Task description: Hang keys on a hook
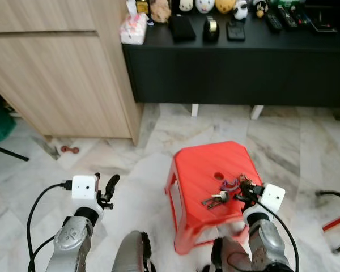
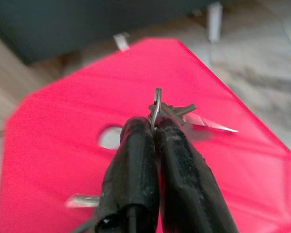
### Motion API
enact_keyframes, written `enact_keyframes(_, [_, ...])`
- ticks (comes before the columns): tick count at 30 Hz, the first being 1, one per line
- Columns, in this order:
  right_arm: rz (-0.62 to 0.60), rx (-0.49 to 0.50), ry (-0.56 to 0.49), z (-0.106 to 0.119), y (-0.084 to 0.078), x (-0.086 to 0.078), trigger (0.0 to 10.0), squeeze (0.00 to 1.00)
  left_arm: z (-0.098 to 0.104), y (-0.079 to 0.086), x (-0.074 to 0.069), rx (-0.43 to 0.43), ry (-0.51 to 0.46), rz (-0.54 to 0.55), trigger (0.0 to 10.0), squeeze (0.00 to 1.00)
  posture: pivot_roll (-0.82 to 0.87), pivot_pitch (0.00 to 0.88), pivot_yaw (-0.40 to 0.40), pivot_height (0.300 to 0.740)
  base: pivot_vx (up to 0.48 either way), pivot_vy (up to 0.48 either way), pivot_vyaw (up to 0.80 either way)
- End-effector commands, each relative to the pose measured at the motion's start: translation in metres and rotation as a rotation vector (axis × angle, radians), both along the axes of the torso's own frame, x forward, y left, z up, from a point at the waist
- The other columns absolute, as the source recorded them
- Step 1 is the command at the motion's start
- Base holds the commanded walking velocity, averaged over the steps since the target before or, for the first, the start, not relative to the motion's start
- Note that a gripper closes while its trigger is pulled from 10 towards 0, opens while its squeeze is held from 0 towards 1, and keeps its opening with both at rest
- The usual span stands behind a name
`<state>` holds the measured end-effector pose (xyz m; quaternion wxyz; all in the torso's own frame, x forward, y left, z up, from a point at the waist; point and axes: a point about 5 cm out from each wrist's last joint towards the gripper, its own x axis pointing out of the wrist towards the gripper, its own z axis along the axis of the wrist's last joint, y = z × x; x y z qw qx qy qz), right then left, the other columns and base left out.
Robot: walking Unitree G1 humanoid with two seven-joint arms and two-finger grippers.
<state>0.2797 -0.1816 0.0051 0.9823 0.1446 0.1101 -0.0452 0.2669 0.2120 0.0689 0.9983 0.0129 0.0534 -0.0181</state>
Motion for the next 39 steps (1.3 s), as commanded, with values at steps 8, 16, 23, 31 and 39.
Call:
enact_keyframes(8, [0.049, -0.143, -0.143, 0.019, -0.006, -0.015, 10.0, 0.00, -0.052, 0.036, -0.019, -0.001, 0.185, 0.184, 10.0, 0.00, 0.16, 0.000, -0.012, 0.627, 0.000, 0.000, 0.00])
enact_keyframes(16, [0.002, -0.151, -0.184, 0.037, -0.013, -0.012, 10.0, 0.00, -0.114, 0.041, -0.065, 0.011, 0.521, 0.221, 10.0, 0.00, 0.13, 0.000, -0.017, 0.627, 0.000, 0.000, 0.00])
enact_keyframes(23, [0.009, -0.147, -0.185, 0.040, -0.008, -0.010, 10.0, 0.00, -0.123, 0.038, -0.074, 0.017, 0.570, 0.218, 10.0, 0.00, 0.13, 0.000, -0.017, 0.627, 0.000, 0.000, 0.00])
enact_keyframes(31, [0.026, -0.132, -0.172, 0.040, 0.000, -0.013, 10.0, 0.00, -0.131, 0.035, -0.081, 0.014, 0.617, 0.215, 10.0, 0.00, 0.14, 0.000, -0.015, 0.646, 0.000, 0.000, 0.00])
enact_keyframes(39, [0.006, -0.125, -0.142, 0.035, -0.003, -0.018, 10.0, 0.00, -0.139, 0.036, -0.095, 0.018, 0.682, 0.215, 10.0, 0.00, 0.13, 0.000, -0.007, 0.701, 0.000, 0.000, 0.00])
